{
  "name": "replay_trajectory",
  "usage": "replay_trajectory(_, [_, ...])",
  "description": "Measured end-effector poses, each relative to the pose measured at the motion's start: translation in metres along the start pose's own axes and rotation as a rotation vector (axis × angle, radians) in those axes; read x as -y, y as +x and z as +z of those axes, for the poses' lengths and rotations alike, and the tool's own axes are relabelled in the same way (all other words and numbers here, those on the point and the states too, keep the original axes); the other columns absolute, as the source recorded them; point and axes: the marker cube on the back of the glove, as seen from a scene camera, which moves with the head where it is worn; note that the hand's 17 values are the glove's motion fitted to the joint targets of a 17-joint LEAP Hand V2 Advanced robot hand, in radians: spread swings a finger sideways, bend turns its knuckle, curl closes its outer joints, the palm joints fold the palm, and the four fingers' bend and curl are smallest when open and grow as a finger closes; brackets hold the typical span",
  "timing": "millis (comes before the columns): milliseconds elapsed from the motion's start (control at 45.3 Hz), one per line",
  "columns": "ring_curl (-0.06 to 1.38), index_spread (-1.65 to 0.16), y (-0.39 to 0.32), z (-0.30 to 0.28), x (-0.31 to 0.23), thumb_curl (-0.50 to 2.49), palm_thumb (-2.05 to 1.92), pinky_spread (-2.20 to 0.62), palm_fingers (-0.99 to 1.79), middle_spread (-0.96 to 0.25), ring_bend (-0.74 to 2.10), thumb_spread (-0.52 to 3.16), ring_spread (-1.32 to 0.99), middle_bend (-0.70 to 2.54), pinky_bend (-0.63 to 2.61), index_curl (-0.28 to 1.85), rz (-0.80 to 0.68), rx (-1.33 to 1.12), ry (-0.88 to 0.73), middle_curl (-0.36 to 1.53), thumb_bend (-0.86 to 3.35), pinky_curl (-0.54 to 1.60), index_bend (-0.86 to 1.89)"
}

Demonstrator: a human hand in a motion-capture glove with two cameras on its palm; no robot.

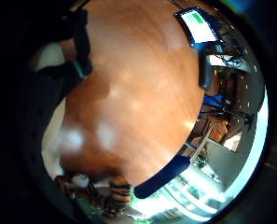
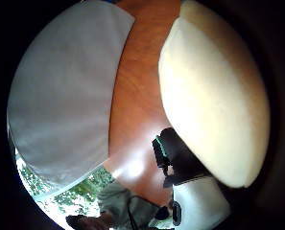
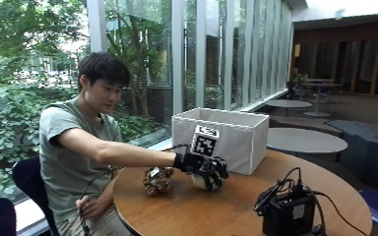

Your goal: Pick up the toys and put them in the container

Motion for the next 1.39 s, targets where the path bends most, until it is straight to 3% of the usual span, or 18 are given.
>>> replay_trajectory(177, [0.45, -0.25, -0.008, 0.008, 0.002, 0.46, 0.40, -0.24, 0.49, -0.04, 1.06, 1.39, -0.22, 0.23, 1.22, 0.15, -0.002, -0.053, 0.088, 0.33, 0.15, 0.38, 0.11])
replay_trajectory(353, [0.47, -0.26, -0.015, 0.002, 0.007, 0.58, 0.65, -0.33, 0.68, -0.13, 1.06, 1.20, -0.32, 0.41, 1.17, 0.17, -0.023, -0.054, 0.189, 0.41, 0.21, 0.37, 0.16])
replay_trajectory(463, [0.49, -0.30, -0.018, -0.004, 0.013, 0.66, 0.74, -0.34, 0.96, -0.21, 1.11, 0.99, -0.35, 0.59, 1.09, 0.18, -0.026, -0.053, 0.246, 0.49, 0.21, 0.36, 0.24])
replay_trajectory(596, [0.51, -0.35, 0.019, -0.041, 0.016, 0.74, 0.79, -0.35, 1.09, -0.28, 1.13, 0.78, -0.37, 0.74, 1.03, 0.22, 0.114, 0.087, 0.254, 0.57, 0.21, 0.37, 0.34])
replay_trajectory(728, [0.54, -0.40, 0.029, -0.089, 0.000, 0.80, 0.78, -0.36, 1.07, -0.32, 1.15, 0.62, -0.38, 0.80, 1.04, 0.27, 0.104, 0.089, 0.276, 0.64, 0.18, 0.39, 0.43])
replay_trajectory(993, [0.58, -0.46, 0.010, -0.202, -0.064, 0.89, 0.75, -0.37, 0.99, -0.38, 1.18, 0.45, -0.40, 0.82, 1.09, 0.35, -0.159, -0.120, 0.370, 0.72, 0.14, 0.44, 0.53])
replay_trajectory(1103, [0.60, -0.48, -0.038, -0.241, -0.086, 0.91, 0.73, -0.37, 0.96, -0.38, 1.19, 0.41, -0.40, 0.82, 1.11, 0.39, -0.113, -0.122, 0.384, 0.76, 0.11, 0.46, 0.54])
replay_trajectory(1214, [0.61, -0.50, -0.041, -0.269, -0.094, 0.94, 0.72, -0.37, 0.94, -0.39, 1.21, 0.39, -0.41, 0.83, 1.13, 0.43, -0.041, -0.215, 0.415, 0.79, 0.09, 0.47, 0.55])
replay_trajectory(1302, [0.62, -0.50, -0.070, -0.289, -0.101, 0.96, 0.72, -0.37, 0.92, -0.40, 1.22, 0.37, -0.41, 0.83, 1.14, 0.46, -0.089, -0.133, 0.439, 0.82, 0.08, 0.48, 0.55])
replay_trajectory(1390, [0.62, -0.51, -0.119, -0.313, -0.113, 0.98, 0.72, -0.37, 0.90, -0.40, 1.23, 0.36, -0.41, 0.83, 1.16, 0.49, -0.176, 0.187, 0.436, 0.84, 0.08, 0.49, 0.54])
